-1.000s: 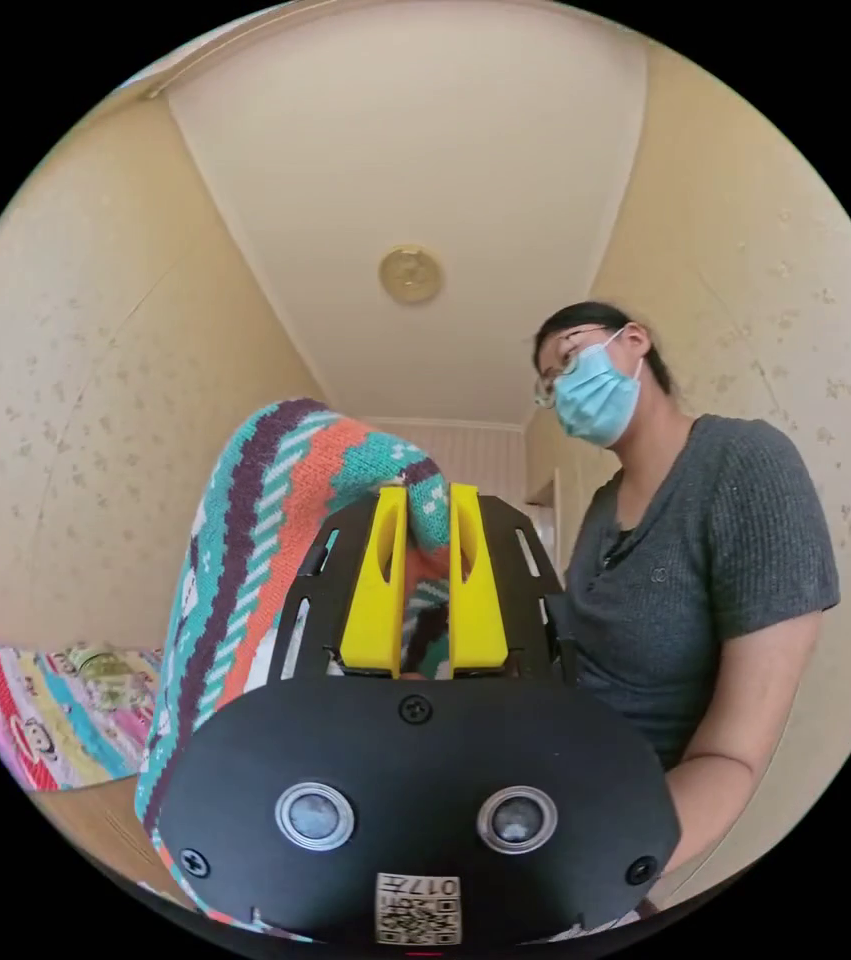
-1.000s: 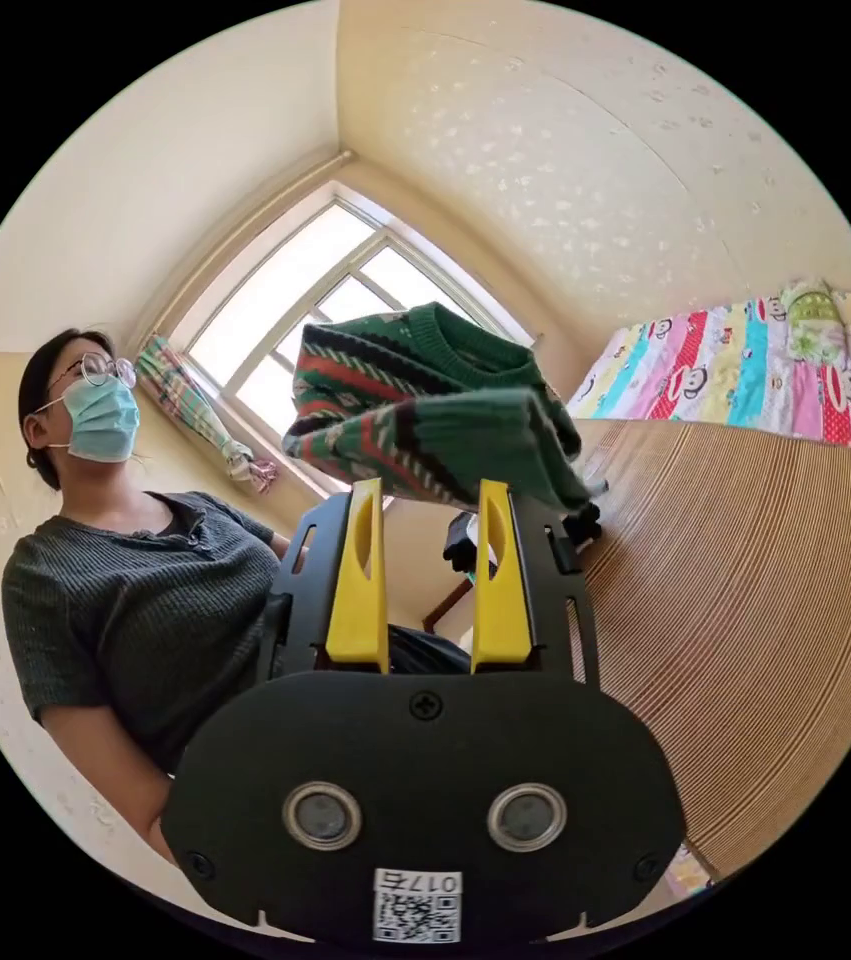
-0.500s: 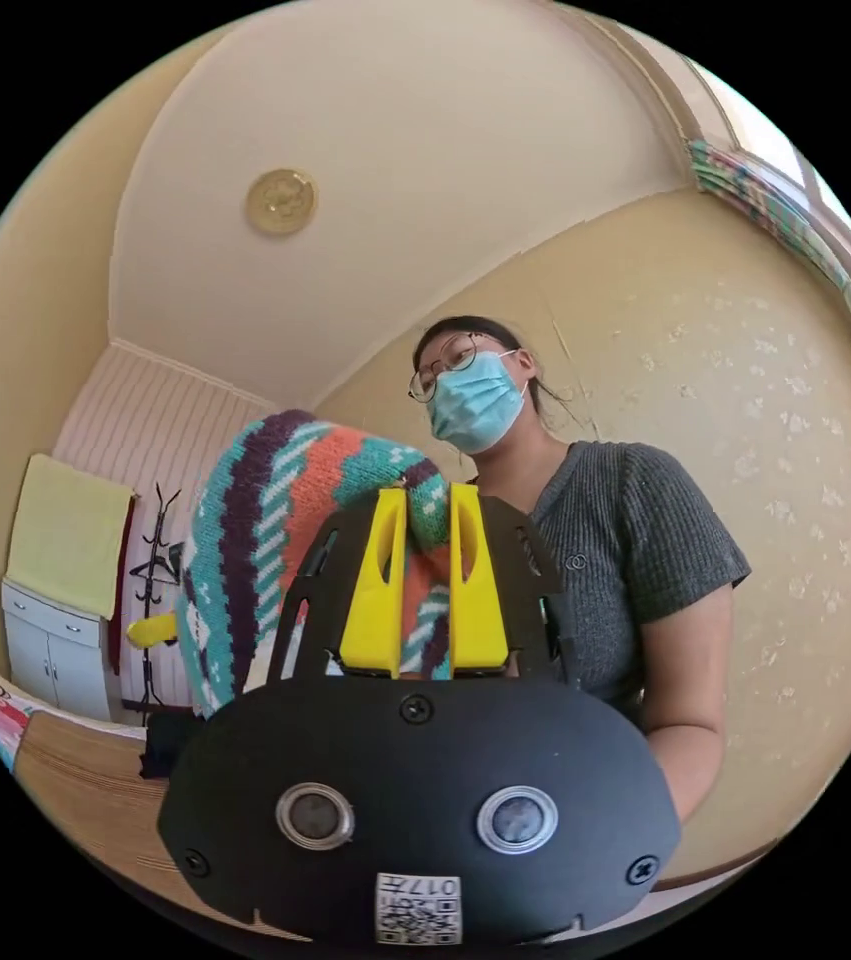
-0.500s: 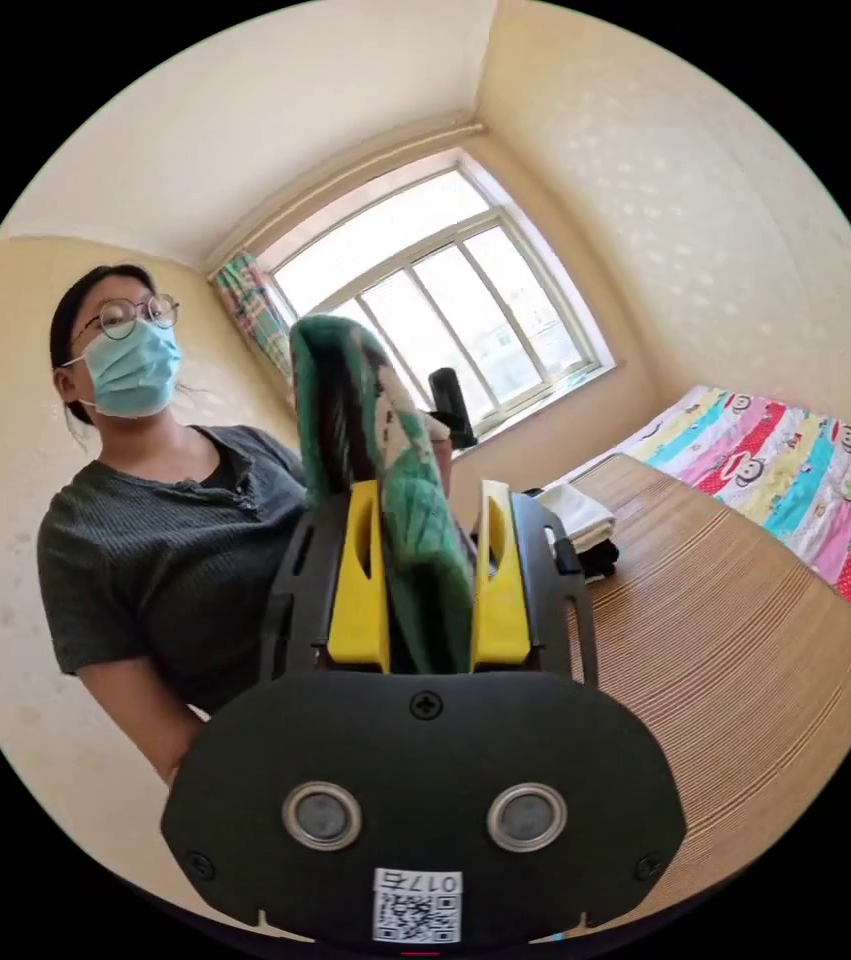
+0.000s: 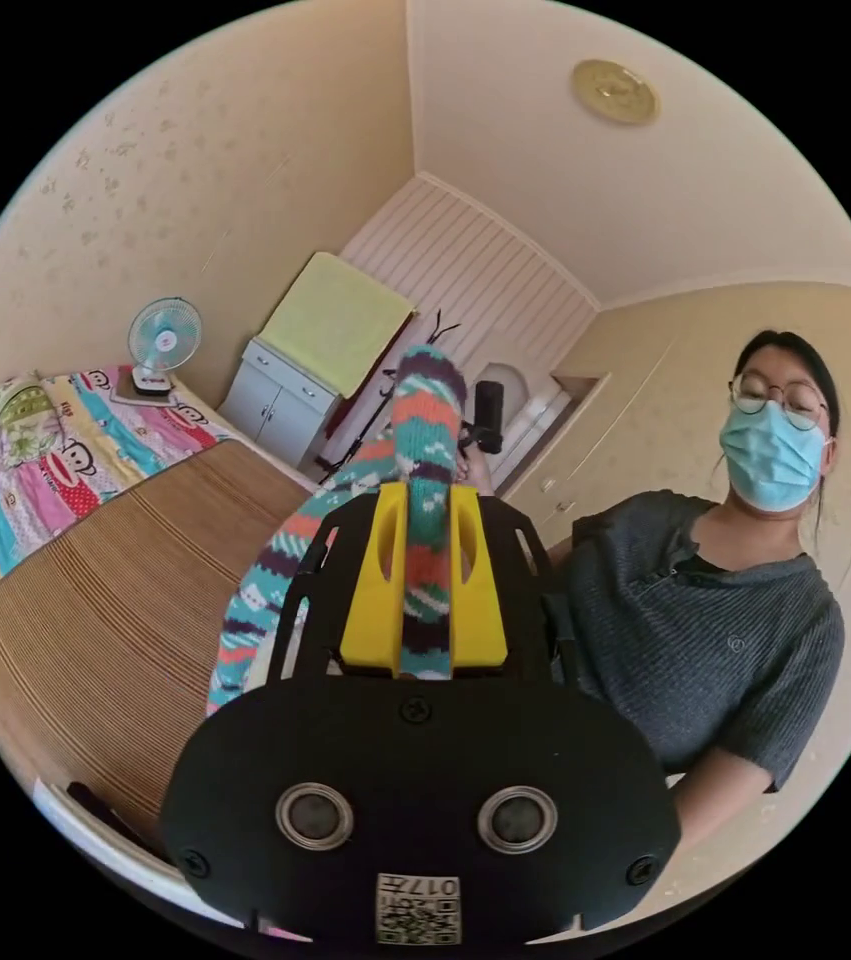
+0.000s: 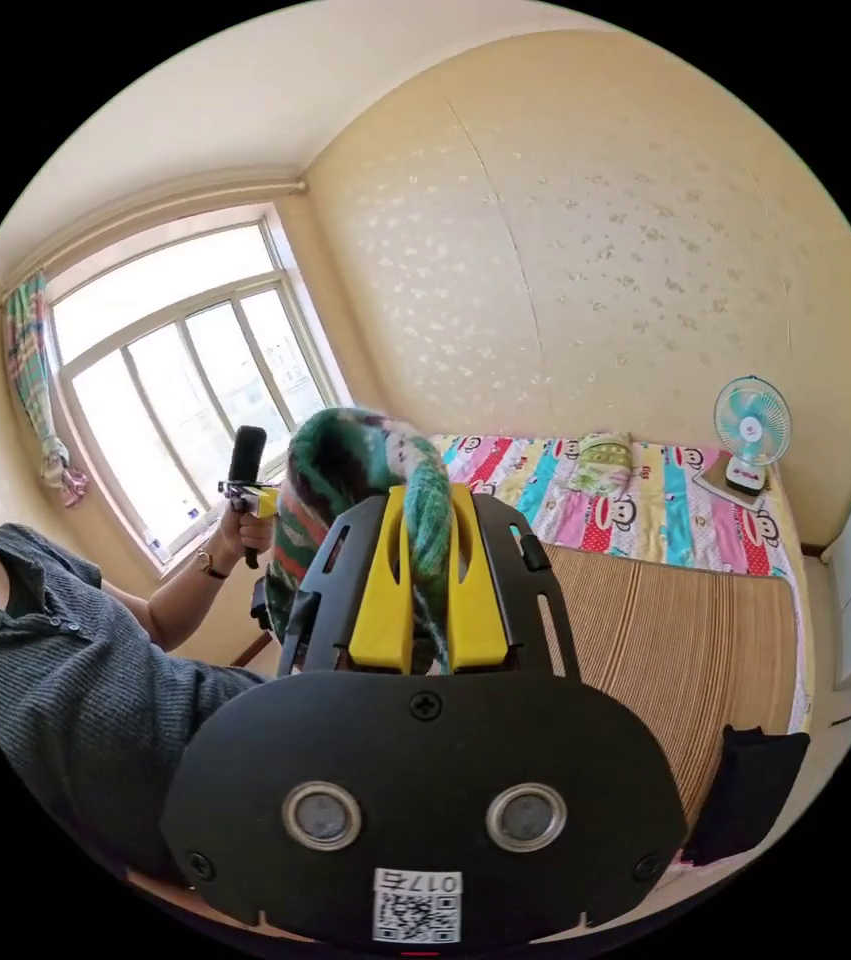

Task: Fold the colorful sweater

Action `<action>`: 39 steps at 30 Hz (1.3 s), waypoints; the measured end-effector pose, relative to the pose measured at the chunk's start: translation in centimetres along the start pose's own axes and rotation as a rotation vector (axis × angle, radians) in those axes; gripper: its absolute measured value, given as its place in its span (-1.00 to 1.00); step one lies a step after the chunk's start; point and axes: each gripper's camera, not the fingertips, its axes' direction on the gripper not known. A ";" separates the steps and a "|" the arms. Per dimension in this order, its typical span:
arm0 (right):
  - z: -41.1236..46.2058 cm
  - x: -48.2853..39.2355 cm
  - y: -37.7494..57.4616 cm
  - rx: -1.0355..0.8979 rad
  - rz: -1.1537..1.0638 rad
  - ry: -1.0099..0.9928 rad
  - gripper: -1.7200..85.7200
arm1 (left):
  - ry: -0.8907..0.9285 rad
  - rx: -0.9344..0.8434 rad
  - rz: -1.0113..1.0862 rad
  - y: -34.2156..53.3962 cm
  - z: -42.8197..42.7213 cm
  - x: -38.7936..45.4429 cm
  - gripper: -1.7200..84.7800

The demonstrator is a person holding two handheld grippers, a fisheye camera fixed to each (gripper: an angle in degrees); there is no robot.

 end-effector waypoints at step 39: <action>-0.6 -7.2 4.9 0.143 -0.462 -0.462 -0.87 | -0.256 0.349 0.092 -4.8 0.8 7.8 -0.86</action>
